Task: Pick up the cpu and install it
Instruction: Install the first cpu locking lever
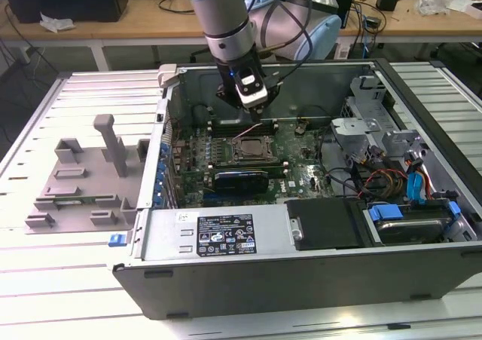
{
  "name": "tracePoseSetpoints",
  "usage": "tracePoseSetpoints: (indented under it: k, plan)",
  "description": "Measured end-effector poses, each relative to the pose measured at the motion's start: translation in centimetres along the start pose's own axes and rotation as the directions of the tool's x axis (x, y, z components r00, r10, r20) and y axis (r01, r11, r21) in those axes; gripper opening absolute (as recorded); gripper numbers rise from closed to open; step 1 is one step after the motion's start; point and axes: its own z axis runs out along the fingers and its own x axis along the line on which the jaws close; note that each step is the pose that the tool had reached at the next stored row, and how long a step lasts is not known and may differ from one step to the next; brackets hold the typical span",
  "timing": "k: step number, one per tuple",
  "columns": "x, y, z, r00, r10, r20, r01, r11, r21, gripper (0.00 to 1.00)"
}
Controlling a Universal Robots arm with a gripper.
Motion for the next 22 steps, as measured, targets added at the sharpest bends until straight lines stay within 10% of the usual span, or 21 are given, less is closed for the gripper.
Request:
tracePoseSetpoints:
  k: [8, 22]
  plan:
    - [0.08, -0.52, 0.25, 1.0, 0.001, 0.0004, -0.001, 1.0, 0.0001, 0.11]
    - [1.13, -1.24, 3.0, 1.0, 0.005, 0.0081, -0.005, 1.0, 0.0032, 0.11]
